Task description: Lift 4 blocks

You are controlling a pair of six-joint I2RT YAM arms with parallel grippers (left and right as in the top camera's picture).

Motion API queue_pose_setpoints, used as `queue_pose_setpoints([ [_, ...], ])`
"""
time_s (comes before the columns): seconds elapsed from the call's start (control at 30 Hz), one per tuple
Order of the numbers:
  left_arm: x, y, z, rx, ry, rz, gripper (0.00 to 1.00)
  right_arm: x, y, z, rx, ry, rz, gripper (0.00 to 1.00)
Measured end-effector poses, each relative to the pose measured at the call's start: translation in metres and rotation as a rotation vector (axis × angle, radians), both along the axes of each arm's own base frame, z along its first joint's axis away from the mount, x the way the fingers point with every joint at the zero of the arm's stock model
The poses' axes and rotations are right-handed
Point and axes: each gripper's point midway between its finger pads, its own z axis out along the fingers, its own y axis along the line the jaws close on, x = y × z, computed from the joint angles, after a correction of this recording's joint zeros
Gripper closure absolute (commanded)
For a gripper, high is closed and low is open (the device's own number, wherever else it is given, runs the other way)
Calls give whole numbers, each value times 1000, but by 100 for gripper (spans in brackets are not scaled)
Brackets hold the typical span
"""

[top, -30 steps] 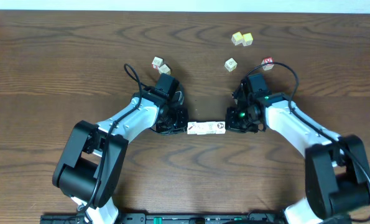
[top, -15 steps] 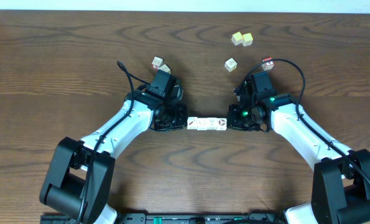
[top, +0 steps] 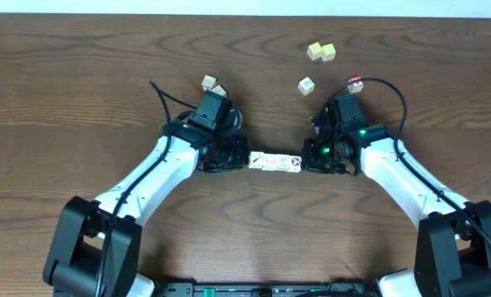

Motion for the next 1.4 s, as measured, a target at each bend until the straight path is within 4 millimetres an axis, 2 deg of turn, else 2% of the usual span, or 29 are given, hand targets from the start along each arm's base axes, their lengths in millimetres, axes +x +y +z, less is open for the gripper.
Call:
queue_pose_setpoints([
  [0.47,-1,1,0,4,6,3,93,-1,1,7,6,14,-13,99],
  [0.73,-1,2,-1,11,6,7,93,2,1,32,26,-49,-18,99],
  [0.83,-1,3,0,9,4,8,93,3,2,34,30,-53,-20,99],
  [1.13,0,3,24,-20,-54,9,93,1,1,35,29,-52,-21,99],
  [1.4,-2,4,24,-19,-37,21,93,1,2,62,57,-125,-19,99],
])
